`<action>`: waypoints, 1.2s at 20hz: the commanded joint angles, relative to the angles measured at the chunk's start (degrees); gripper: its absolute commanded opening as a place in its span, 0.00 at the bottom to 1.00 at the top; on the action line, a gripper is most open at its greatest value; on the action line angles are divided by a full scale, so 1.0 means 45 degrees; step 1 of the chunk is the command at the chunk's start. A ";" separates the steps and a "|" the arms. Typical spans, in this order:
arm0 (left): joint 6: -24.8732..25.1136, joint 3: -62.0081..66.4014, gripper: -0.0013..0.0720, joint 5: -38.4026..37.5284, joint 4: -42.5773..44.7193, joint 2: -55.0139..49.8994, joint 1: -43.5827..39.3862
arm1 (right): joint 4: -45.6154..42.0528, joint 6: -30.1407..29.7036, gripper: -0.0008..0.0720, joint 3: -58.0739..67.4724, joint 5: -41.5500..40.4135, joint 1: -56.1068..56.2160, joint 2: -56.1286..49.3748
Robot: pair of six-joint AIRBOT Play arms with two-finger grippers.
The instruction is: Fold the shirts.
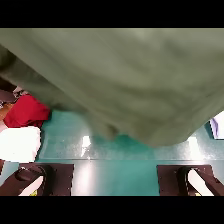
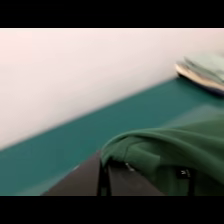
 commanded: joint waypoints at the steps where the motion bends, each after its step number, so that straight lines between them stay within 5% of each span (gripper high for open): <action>1: 0.0015 -0.2225 0.06 -0.1894 -0.0602 -0.0199 0.0005 | -0.0228 0.0933 0.03 -0.0602 0.2535 0.0529 -0.1161; 6: 0.0476 -0.6732 0.06 -0.0690 0.0423 -0.2584 0.0015 | -0.0933 0.0923 0.03 -0.4396 0.0461 0.2331 -0.3521; 12: 0.0228 -0.7315 0.06 0.5362 0.1622 -0.7082 0.0019 | -0.1263 0.0899 0.03 -0.5727 -0.4371 0.2720 -0.6479; 13: -0.0039 -0.7305 0.18 0.6033 0.1642 -0.7446 0.0019 | -0.1171 0.0928 0.04 -0.5727 -0.4911 0.2720 -0.6785; 14: -0.0427 -0.7291 0.52 0.6368 0.1666 -0.7679 0.0024 | -0.1166 0.0933 0.11 -0.5727 -0.5265 0.2720 -0.6994; 15: -0.0933 -0.7286 0.72 0.6494 0.1676 -0.7766 0.0131 | -0.1166 0.0933 0.42 -0.5727 -0.5518 0.2720 -0.7169; 16: -0.1098 -0.7252 0.72 0.6402 0.1681 -0.7757 0.0335 | -0.1209 0.0933 0.55 -0.5727 -0.5571 0.2642 -0.7257; 20: -0.1137 -0.6008 0.72 0.3288 0.1617 -0.7519 0.2254 | -0.1185 0.0622 0.54 -0.5736 -0.3852 0.2016 -0.6989; 23: -0.0884 -0.6169 0.71 0.1161 0.0855 -0.6819 0.3963 | 0.0126 -0.0855 0.52 -0.6353 -0.1384 0.1515 -0.6499; 24: -0.0869 -0.6635 0.58 0.0729 0.0165 -0.6543 0.4614 | 0.0894 -0.1273 0.52 -0.6921 -0.1054 0.1311 -0.6207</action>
